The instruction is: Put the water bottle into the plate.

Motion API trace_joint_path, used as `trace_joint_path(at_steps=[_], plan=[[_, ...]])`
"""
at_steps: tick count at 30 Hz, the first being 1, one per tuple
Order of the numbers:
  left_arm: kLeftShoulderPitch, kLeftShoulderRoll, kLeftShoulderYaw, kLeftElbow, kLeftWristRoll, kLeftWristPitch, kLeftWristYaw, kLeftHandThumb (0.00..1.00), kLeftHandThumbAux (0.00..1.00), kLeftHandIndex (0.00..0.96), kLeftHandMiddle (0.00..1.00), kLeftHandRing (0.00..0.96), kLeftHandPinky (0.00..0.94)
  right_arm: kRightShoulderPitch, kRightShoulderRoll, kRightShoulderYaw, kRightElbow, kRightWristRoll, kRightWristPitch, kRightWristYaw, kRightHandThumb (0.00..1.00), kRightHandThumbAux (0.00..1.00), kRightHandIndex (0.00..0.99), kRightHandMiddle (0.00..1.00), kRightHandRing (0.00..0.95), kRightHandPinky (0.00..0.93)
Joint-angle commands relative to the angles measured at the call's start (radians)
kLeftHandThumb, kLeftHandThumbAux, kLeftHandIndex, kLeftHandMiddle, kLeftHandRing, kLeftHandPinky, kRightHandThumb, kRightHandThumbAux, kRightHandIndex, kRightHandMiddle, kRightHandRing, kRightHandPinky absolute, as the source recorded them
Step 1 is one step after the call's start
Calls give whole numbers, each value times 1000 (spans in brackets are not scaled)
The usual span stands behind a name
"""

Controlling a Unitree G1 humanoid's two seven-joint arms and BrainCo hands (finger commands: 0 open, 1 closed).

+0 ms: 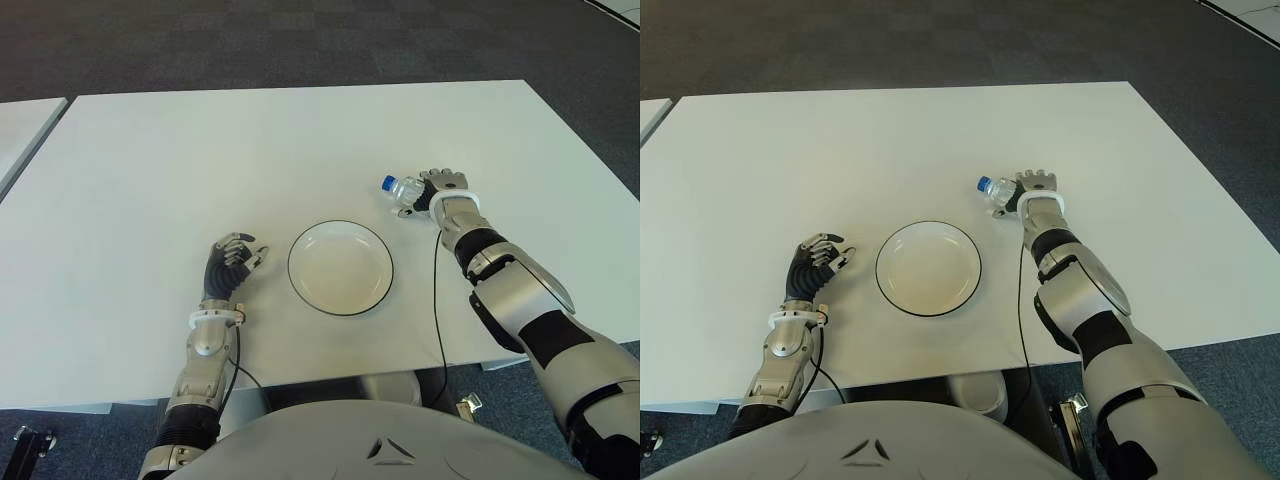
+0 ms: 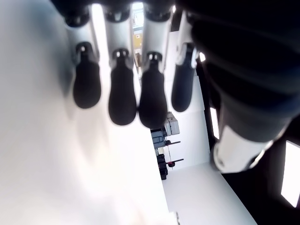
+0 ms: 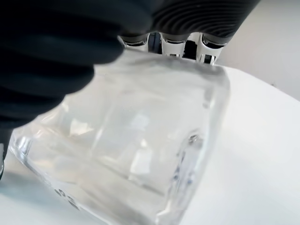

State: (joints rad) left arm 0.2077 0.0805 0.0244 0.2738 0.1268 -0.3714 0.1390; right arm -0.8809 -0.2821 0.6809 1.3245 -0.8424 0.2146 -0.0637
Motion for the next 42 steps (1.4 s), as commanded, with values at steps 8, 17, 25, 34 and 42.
trace_joint_path(at_steps=[8,17,25,34,42], plan=[[10,-7,5,2,5,29,7,705,717,435,681,665,638,139,45,60,59,-24,22,63,447,580,130,12,0,0],[9,5,0,13,4,-1,-10,703,717,435,680,668,642,148,55,-8,51,41,48,-26,644,691,398,411,421,449],[7,12,-2,17,1,-4,-19,703,717,435,683,672,647,154,75,-118,42,135,69,-126,694,718,434,694,692,744],[6,11,-1,18,5,-4,-13,703,718,435,695,682,651,153,96,-264,33,254,57,-158,698,725,438,790,782,817],[4,9,0,14,6,2,-12,703,717,435,690,676,644,156,105,-352,26,321,29,-181,697,727,437,842,836,857]])
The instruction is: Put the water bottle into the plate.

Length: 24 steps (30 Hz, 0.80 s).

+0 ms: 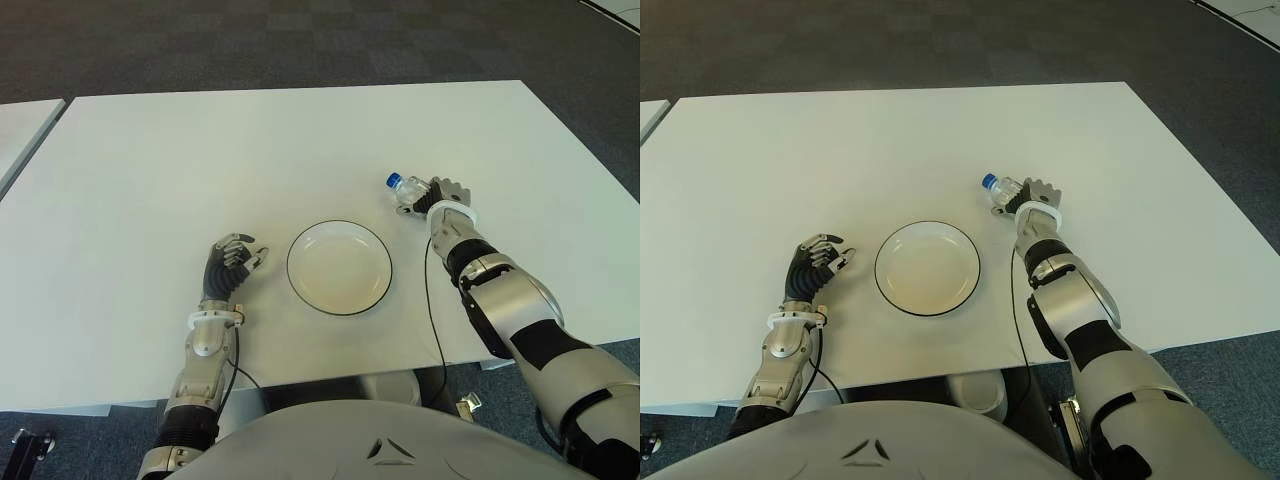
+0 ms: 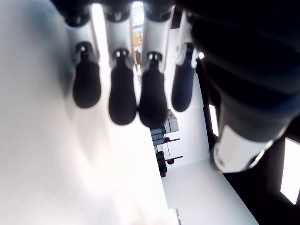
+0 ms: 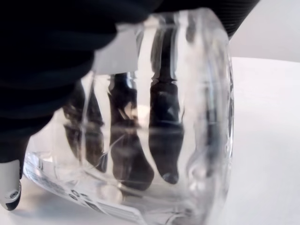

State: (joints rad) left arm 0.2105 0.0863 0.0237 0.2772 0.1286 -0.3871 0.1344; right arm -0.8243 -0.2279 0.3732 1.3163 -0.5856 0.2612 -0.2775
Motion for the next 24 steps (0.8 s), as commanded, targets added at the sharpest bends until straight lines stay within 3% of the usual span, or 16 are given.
trace_joint_path(at_steps=[1,10,24], plan=[[1,3,1,10,5,18,-6,703,717,435,690,675,644,100,51,-55,33,72,-23,29,697,727,437,845,839,859],[5,-10,10,-5,-13,52,-4,704,717,435,681,668,635,107,54,-111,24,108,-84,-7,696,728,437,880,871,878],[8,-22,17,-21,-13,85,10,707,715,436,690,668,637,116,46,-136,12,109,-214,-110,699,727,438,878,871,862]])
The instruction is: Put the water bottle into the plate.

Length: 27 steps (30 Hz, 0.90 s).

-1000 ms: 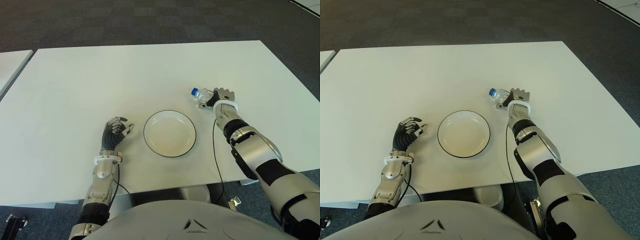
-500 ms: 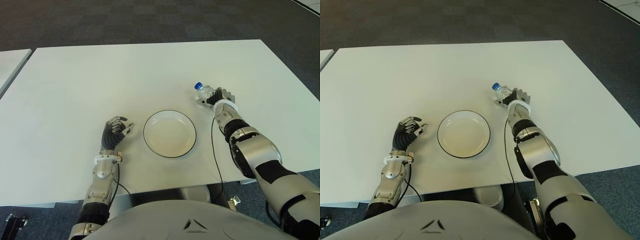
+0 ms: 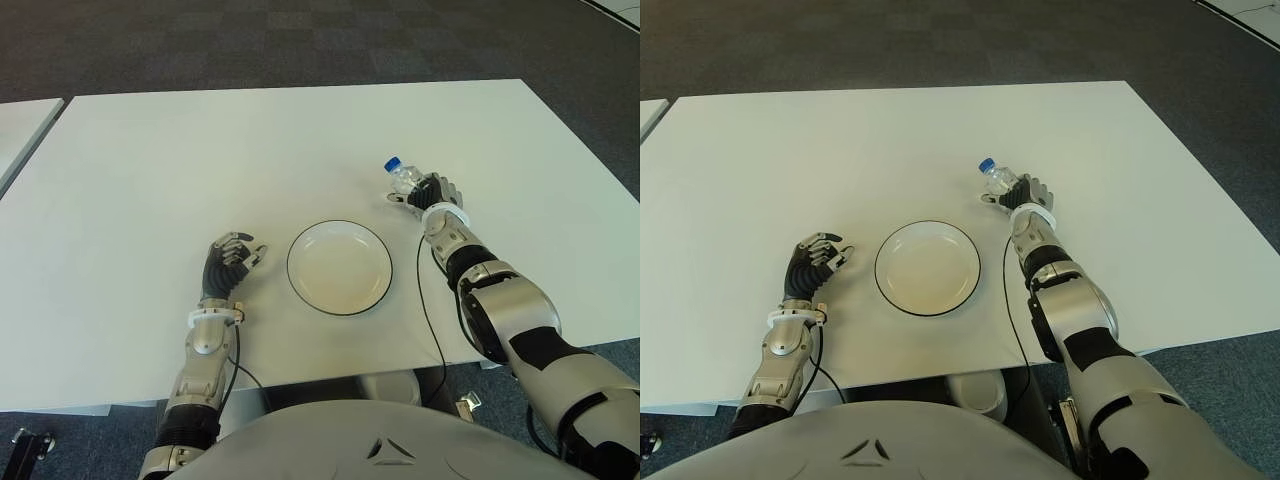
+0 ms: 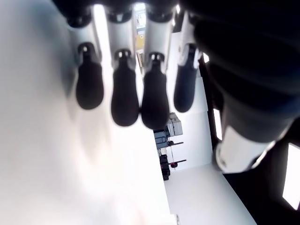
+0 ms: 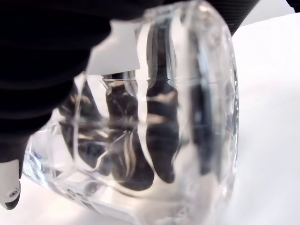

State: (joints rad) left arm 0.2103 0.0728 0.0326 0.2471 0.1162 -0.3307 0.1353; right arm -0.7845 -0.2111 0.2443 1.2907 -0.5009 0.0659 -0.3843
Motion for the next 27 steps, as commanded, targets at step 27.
trace_joint_path(at_steps=[27], plan=[[7,-16,-1,14,16,27,22,706,715,436,680,658,632,199,-33,121,-426,-76,-453,-149,707,724,439,888,890,881]])
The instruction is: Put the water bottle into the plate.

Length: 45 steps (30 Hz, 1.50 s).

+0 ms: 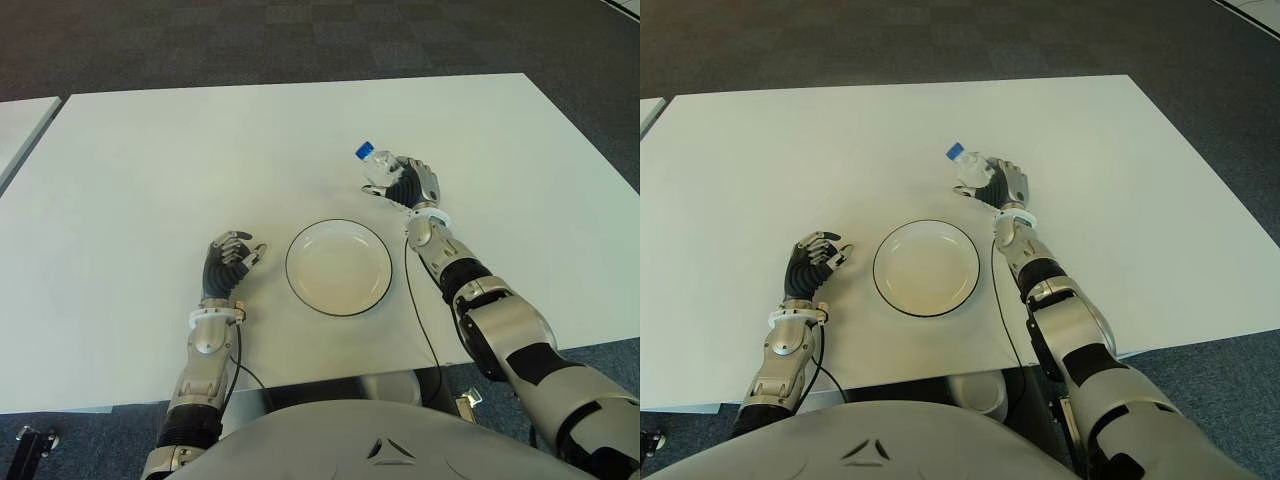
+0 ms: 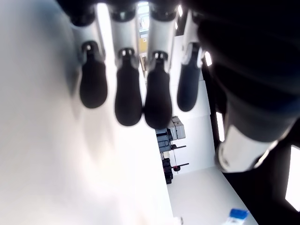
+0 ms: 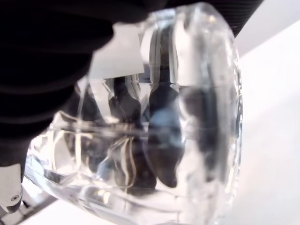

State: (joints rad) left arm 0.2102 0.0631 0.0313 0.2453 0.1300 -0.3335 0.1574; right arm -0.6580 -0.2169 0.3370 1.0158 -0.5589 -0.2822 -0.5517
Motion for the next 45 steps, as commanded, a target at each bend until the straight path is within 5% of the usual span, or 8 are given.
trace_joint_path(at_steps=[1,11,27,35,39,45], plan=[[6,-6,0,17,5,28,3,706,715,436,682,661,635,85,-33,31,-179,-19,-117,30,707,724,439,891,891,882],[11,-8,0,18,-13,16,-11,706,716,436,691,673,645,206,-84,75,-503,-70,-182,170,707,724,439,888,883,864],[6,-11,-3,35,1,3,14,707,715,436,699,680,650,228,-128,202,-500,-238,-354,171,708,723,439,874,867,869],[11,-16,-3,30,-7,-1,9,707,715,436,689,669,636,257,-153,279,-534,-346,-354,199,710,719,440,892,876,887],[13,-18,-3,26,-9,8,7,706,715,436,689,670,638,232,-181,317,-548,-403,-351,258,709,719,439,903,890,900],[15,-20,-1,22,-12,17,7,707,715,437,694,673,644,210,-217,349,-589,-405,-340,465,705,721,438,918,904,903]])
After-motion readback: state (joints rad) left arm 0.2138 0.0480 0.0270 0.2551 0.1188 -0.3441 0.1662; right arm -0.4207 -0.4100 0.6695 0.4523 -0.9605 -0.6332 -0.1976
